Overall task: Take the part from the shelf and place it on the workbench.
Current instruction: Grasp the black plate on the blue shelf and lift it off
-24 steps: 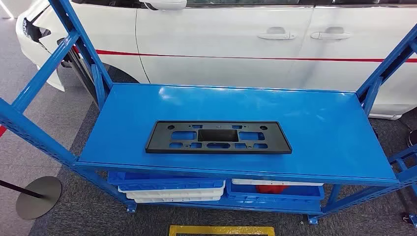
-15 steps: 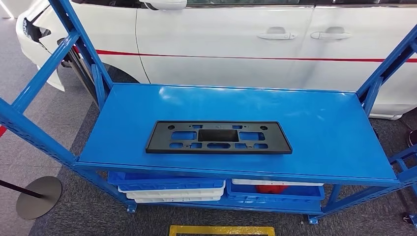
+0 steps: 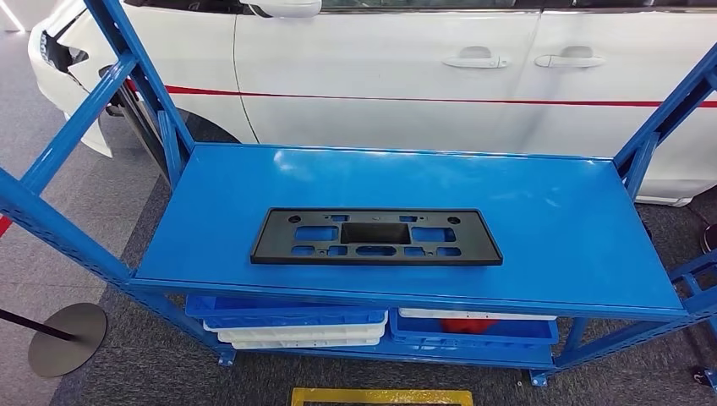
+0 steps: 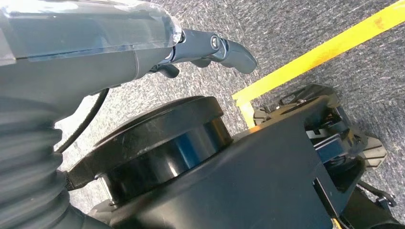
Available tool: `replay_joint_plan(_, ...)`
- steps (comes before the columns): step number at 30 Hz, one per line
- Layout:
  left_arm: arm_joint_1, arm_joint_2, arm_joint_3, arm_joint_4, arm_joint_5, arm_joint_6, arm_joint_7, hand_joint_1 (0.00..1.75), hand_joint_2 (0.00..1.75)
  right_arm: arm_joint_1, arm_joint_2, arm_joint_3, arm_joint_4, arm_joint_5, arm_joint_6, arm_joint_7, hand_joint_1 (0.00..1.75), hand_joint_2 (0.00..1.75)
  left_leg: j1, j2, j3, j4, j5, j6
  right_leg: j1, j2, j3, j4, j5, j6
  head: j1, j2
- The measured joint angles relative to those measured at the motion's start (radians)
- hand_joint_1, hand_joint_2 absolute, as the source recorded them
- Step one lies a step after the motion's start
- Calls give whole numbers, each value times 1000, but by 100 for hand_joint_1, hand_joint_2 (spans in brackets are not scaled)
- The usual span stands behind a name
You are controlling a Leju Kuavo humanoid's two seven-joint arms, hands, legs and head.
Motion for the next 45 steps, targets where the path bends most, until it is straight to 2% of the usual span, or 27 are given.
replay_joint_plan(7, 3, 2, 6, 0, 3, -7, 0, 0, 175, 49, -54, -1, 12, -90, 0, 0, 0, 0, 0, 0, 0, 0, 0, 0, 0, 0, 0, 0, -1, 1, 0, 0)
replay_joint_plan(10, 4, 2, 7, 0, 1, -14, -1, 0, 175, 66, -76, 0, 15, -115, -31, 0, 0, 0, 0, 0, 0, 0, 0, 1, 0, 0, 0, 0, -1, 1, 0, 0)
replay_joint_plan(14, 5, 3, 7, 0, -9, -19, -7, 0, 175, 68, -115, 3, 15, -156, -159, 0, 0, 175, 0, 0, 0, 0, -1, 1, -2, 0, 1, 0, 0, 1, 0, 0)
replay_joint_plan(17, 5, 5, 7, 0, -13, -21, -10, 0, 175, 76, -144, -17, -37, -104, -220, 0, 0, 175, 0, 0, 1, 0, 0, 2, -3, 0, 1, 0, 0, 2, 0, 0)
replay_joint_plan(25, 6, 9, 8, 0, -10, -23, -14, 0, 175, 89, -171, -92, -151, -40, -227, -12, 0, 175, -2, 0, 1, 0, -1, 4, -4, 0, 2, 0, -1, 4, 0, 0)
replay_joint_plan(29, 10, 9, 15, 0, 2, -20, -24, 0, 175, 89, -194, -170, -215, 6, -229, -105, 0, 175, -3, 0, 2, 0, -1, 5, -5, 0, 2, 0, -1, 4, 0, 0)
replay_joint_plan(35, 11, 8, 29, 0, -6, -9, -20, 0, 175, 47, -310, -324, -244, -81, -197, -314, 0, 175, -5, 0, 2, 0, -1, 8, -7, 0, 2, 0, 0, 7, 0, 0)
replay_joint_plan(38, 9, 7, 30, 0, -8, 10, 0, 0, 175, 23, -341, -386, -245, -112, -181, -367, 0, 175, -6, 0, 2, 0, -1, 8, -7, -1, 3, 0, 0, 7, 0, 0)
replay_joint_plan(41, 9, 8, 35, 0, 11, 46, 23, 0, 175, 7, -347, -416, -243, -96, -176, -345, 0, 175, -6, 0, 2, 0, -1, 9, -7, -1, 3, 0, 0, 7, 0, 0)
replay_joint_plan(45, 14, 18, 63, 1, 46, 110, 34, 0, 175, 2, -323, -424, -234, -43, -168, -215, 0, 175, -5, 0, 2, 0, -1, 8, -5, -1, 3, 0, -1, 7, 0, 0)
